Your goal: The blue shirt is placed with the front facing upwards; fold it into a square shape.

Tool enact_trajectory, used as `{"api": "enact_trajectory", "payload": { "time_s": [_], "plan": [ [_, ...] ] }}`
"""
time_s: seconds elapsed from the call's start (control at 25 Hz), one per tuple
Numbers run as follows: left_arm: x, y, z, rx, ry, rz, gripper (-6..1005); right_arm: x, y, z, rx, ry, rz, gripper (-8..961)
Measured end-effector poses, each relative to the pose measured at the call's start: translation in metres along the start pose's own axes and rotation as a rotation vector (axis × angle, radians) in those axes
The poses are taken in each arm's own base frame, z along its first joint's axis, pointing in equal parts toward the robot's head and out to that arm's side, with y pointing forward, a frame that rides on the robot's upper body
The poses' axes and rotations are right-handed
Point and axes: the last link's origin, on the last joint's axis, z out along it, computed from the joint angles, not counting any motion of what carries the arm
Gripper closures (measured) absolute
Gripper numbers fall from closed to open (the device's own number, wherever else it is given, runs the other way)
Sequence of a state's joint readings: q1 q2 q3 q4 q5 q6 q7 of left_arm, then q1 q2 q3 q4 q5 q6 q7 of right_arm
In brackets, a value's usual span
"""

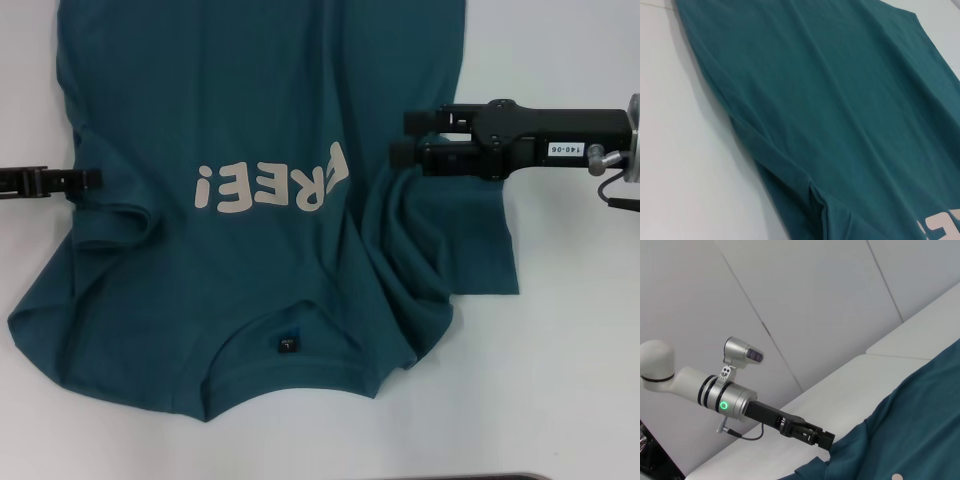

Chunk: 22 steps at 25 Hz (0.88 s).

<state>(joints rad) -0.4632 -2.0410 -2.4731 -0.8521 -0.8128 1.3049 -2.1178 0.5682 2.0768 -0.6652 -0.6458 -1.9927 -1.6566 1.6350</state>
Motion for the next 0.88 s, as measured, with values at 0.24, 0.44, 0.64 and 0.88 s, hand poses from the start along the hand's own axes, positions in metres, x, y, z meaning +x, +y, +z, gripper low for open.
{"api": "enact_trajectory", "payload": {
  "time_s": [0.24,0.44,0.64,0.88],
  "plan": [
    [-0.0008,0.0011,0.0018,0.000,-0.005,0.005,270,-0.0002,0.0001,0.0001,-0.001,0.000,0.000,194],
    [-0.0011,0.0011,0.0022,0.000,-0.005,0.005,274,-0.0012,0.0002,0.0007,-0.003,0.000,-0.003,194],
    [-0.0012,0.0008,0.0022,0.002,-0.005,0.005,279,-0.0016,0.0001,0.0008,-0.003,-0.001,-0.003,193],
    [-0.0022,0.0014,0.0042,0.009,-0.024,0.017,345,-0.0027,0.0001,0.0013,-0.004,-0.002,-0.006,193]
  ]
}}
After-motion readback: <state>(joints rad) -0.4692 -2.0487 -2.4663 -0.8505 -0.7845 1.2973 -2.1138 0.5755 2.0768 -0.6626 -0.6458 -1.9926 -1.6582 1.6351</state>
